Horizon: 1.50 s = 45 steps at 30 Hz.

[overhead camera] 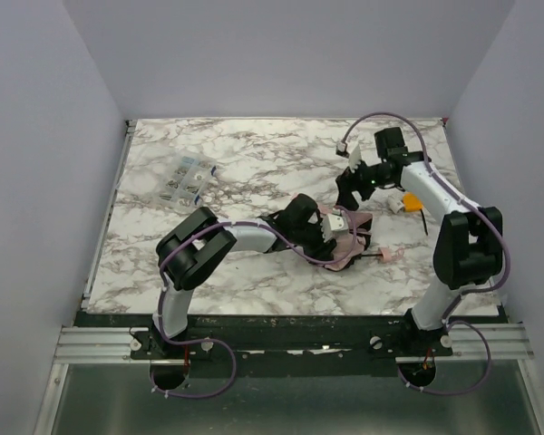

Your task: Put away the umbrella

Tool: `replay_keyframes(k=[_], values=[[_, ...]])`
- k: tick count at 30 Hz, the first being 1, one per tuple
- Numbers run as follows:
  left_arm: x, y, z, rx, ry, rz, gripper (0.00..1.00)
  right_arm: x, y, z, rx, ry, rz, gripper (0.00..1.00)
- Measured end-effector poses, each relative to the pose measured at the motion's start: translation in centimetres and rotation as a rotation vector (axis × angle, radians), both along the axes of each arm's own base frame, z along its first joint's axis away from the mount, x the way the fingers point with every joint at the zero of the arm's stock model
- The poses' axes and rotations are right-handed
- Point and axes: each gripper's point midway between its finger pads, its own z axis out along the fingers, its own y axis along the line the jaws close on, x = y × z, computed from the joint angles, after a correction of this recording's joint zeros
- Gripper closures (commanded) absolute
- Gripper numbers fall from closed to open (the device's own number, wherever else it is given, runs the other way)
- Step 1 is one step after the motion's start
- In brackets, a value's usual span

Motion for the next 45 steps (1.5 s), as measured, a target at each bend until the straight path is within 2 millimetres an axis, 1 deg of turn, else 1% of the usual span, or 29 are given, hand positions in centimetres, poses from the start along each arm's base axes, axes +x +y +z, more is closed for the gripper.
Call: replay_keyframes(k=[1, 2, 4, 5, 6, 7, 9, 11, 12, 13, 14, 16, 19, 21, 22, 24, 27, 29, 32, 34, 37, 42, 45], values=[[0.0, 0.0, 0.0, 0.000, 0.000, 0.000, 0.70, 0.6, 0.2, 1.2, 0.016, -0.033, 0.009, 0.15], [0.0, 0.0, 0.0, 0.000, 0.000, -0.001, 0.70, 1.0, 0.0, 2.1, 0.029, -0.059, 0.011, 0.14], [0.0, 0.0, 0.0, 0.000, 0.001, -0.001, 0.70, 1.1, -0.2, 3.5, 0.056, -0.094, 0.028, 0.10], [0.0, -0.1, 0.0, 0.000, 0.001, -0.001, 0.70, 1.1, -0.8, 4.0, 0.072, -0.110, 0.033, 0.08], [0.1, -0.1, 0.0, 0.001, 0.002, -0.001, 0.70, 1.2, -1.5, 4.6, 0.089, -0.128, 0.033, 0.02], [0.3, -0.2, 0.0, -0.001, 0.000, -0.001, 0.70, 1.4, -2.6, 5.4, 0.107, -0.156, 0.028, 0.00], [0.6, -0.4, 0.0, -0.003, -0.001, -0.001, 0.70, 1.5, -5.4, 6.8, 0.138, -0.227, 0.010, 0.00], [0.7, -0.5, 0.0, -0.003, 0.002, -0.002, 0.70, 0.8, -8.0, 8.1, 0.154, -0.315, 0.015, 0.00], [0.8, -0.6, 0.0, -0.001, 0.006, -0.003, 0.70, 0.2, -9.1, 8.4, 0.148, -0.355, 0.027, 0.00], [0.8, -0.6, 0.0, 0.000, 0.012, -0.007, 0.70, -0.6, -9.7, 8.5, 0.137, -0.391, 0.060, 0.00], [0.9, -0.6, 0.0, 0.000, 0.014, -0.008, 0.70, -1.6, -9.7, 8.3, 0.122, -0.419, 0.112, 0.00], [0.9, -0.6, 0.0, 0.000, 0.027, -0.013, 0.69, -3.9, -8.9, 7.3, 0.106, -0.453, 0.256, 0.00], [0.9, -0.5, 0.0, -0.003, 0.042, -0.020, 0.69, -7.9, -7.6, 4.7, 0.125, -0.438, 0.440, 0.00], [0.9, -0.5, 0.0, -0.003, 0.056, -0.025, 0.69, -10.8, -7.0, 3.1, 0.158, -0.406, 0.510, 0.00], [0.9, -0.6, 0.0, -0.004, 0.060, -0.028, 0.69, -11.9, -6.7, 2.6, 0.172, -0.400, 0.532, 0.00], [0.9, -0.6, 0.1, -0.002, 0.085, -0.035, 0.69, -13.3, -6.2, 2.2, 0.185, -0.419, 0.568, 0.00], [1.1, -0.7, 0.2, 0.006, 0.140, -0.038, 0.69, -13.9, -5.3, 2.8, 0.172, -0.506, 0.629, 0.00], [1.1, -0.7, 0.2, 0.009, 0.189, -0.042, 0.69, -13.9, -4.2, 3.1, 0.144, -0.573, 0.686, 0.00], [1.0, -0.8, 0.4, 0.012, 0.242, -0.046, 0.69, -14.4, -2.3, 2.9, 0.129, -0.622, 0.765, 0.00], [1.1, -0.8, 0.4, 0.013, 0.273, -0.045, 0.69, -14.3, -1.4, 2.5, 0.119, -0.630, 0.790, 0.00], [1.1, -0.8, 0.5, 0.016, 0.313, -0.045, 0.69, -13.8, -0.8, 1.1, 0.081, -0.633, 0.809, 0.00], [1.2, -0.9, 0.6, 0.019, 0.391, -0.047, 0.68, -13.2, -0.6, -2.5, 0.000, -0.631, 0.797, 0.00], [1.2, -0.9, 0.7, 0.023, 0.448, -0.049, 0.68, -12.1, -0.7, -4.1, -0.074, -0.658, 0.783, 0.01]])
